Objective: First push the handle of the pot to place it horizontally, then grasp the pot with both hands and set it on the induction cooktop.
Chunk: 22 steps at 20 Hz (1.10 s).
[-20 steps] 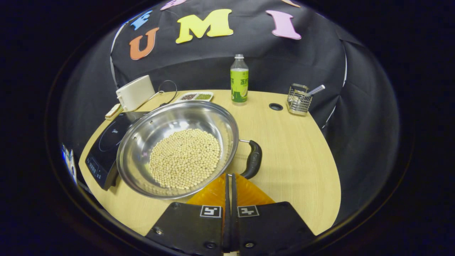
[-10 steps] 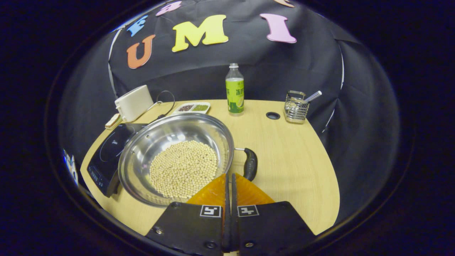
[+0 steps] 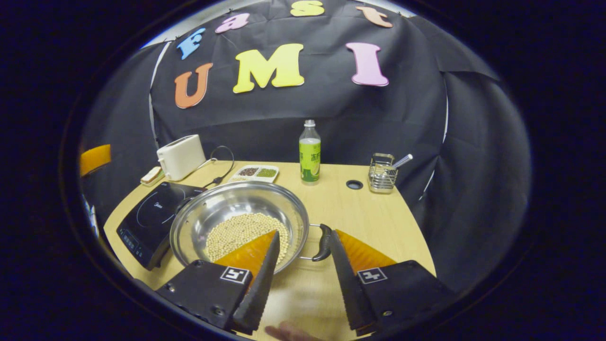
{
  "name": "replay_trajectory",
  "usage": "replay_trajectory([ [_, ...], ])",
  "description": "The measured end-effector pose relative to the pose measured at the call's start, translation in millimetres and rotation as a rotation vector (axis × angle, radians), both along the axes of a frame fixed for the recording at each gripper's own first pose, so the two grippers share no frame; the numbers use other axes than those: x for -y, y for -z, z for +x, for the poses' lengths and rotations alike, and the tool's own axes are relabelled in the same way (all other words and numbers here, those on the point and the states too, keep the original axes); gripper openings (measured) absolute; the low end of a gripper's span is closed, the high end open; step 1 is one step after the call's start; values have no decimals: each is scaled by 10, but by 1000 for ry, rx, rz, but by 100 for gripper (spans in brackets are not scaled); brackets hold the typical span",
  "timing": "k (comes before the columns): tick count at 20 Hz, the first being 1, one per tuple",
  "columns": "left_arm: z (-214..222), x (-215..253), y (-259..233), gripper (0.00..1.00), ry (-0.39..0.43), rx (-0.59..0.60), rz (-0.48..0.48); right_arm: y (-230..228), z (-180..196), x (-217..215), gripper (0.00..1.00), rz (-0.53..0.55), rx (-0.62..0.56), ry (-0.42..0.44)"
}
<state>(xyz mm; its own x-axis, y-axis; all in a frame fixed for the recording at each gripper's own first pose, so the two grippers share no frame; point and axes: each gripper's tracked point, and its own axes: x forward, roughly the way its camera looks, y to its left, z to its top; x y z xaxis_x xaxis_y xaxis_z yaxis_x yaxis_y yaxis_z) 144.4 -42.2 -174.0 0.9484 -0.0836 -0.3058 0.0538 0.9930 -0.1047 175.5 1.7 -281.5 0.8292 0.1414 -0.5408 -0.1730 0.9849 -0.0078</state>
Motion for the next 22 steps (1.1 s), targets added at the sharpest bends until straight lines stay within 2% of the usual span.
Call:
replay_trajectory([
  [1, 43, 28, 107, 95, 11, -25, -3, -19, 10, 40, 74, -15, 1, 24],
  [2, 97, 62, 203, 95, 22, -48, -2, 8, 30, 87, 84, -23, 0, 48],
  [4, 211, 109, 381, 95, 33, -83, 10, 13, 47, 102, 99, -22, 1, 76],
  [11, 534, 136, 1052, 95, 38, -226, 39, 346, 202, 19, 97, 44, -72, 126],
  [17, 793, 159, 1477, 95, 48, -306, 7, 715, 405, 105, 98, 14, -127, 179],
  [22, 876, 143, 1701, 95, 68, -370, 22, 812, 457, -34, 95, 63, -150, 118],
])
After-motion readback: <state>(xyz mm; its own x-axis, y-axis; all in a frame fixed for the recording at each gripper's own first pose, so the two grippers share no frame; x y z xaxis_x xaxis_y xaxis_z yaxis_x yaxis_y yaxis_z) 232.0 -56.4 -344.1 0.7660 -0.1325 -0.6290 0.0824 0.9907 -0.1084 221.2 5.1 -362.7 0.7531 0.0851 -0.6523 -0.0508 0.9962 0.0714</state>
